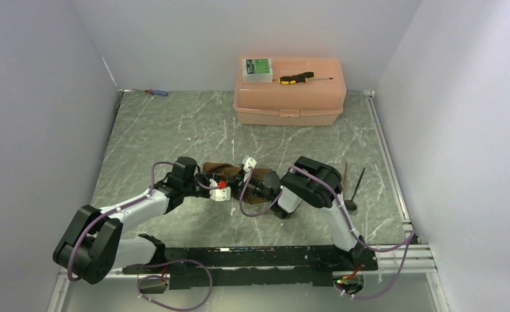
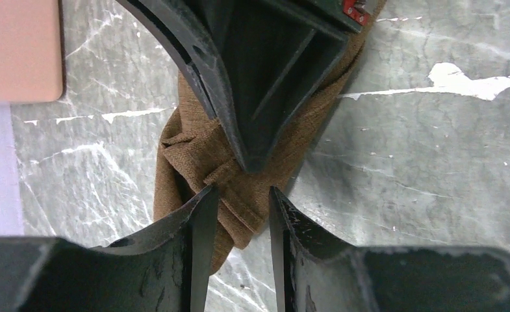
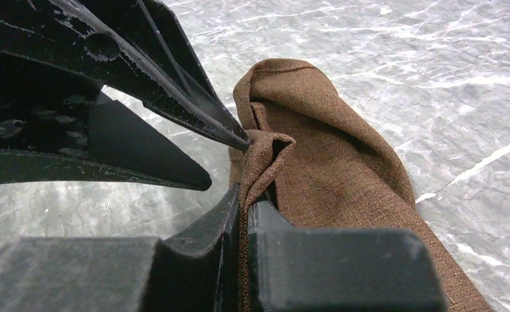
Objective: Fold the napkin into a case and place the utensils inside
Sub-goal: Fold the 2/3-rectangle-folded napkin at the center of the board.
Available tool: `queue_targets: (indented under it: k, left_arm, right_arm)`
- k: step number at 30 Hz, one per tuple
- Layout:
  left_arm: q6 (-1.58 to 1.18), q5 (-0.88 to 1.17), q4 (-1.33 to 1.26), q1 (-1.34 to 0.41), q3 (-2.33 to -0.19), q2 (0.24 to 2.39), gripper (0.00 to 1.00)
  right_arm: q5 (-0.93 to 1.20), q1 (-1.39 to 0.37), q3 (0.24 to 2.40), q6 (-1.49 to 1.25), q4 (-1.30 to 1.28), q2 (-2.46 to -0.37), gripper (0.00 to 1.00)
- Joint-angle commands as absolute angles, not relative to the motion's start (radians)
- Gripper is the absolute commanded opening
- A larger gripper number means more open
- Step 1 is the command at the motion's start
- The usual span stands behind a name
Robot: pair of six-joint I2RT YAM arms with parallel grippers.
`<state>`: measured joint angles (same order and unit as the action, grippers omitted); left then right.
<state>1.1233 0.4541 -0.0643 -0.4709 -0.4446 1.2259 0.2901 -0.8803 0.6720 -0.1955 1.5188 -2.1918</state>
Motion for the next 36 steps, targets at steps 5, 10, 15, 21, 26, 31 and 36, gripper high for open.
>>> queue_targets:
  k: [5, 10, 15, 21, 26, 31, 36]
  left_arm:
    - [1.109, 0.465, -0.123, -0.475, -0.459, 1.192, 0.4]
    - [1.1, 0.47, -0.118, -0.476, -0.455, 1.187, 0.4]
    - [1.104, 0.459, -0.128, -0.477, -0.449, 1.203, 0.4]
    - [1.108, 0.473, -0.109, -0.477, -0.457, 1.219, 0.35]
    - [1.113, 0.469, -0.107, -0.48, -0.449, 1.22, 0.29]
    - [1.115, 0.441, -0.146, -0.488, -0.437, 1.239, 0.29]
    - [1.106, 0.399, -0.19, -0.515, -0.432, 1.281, 0.3]
  right_arm:
    - [0.317, -0.877, 0.691, -0.218, 1.706, -2.2, 0.0]
    - [0.318, -0.876, 0.69, -0.218, 1.704, -2.197, 0.0]
    - [0.321, -0.876, 0.694, -0.22, 1.703, -2.194, 0.0]
    - [0.319, -0.877, 0.694, -0.22, 1.699, -2.192, 0.0]
    - [0.316, -0.874, 0.692, -0.225, 1.704, -2.194, 0.0]
    - [0.319, -0.873, 0.694, -0.232, 1.71, -2.197, 0.0]
    - [0.317, -0.871, 0.695, -0.236, 1.709, -2.2, 0.0]
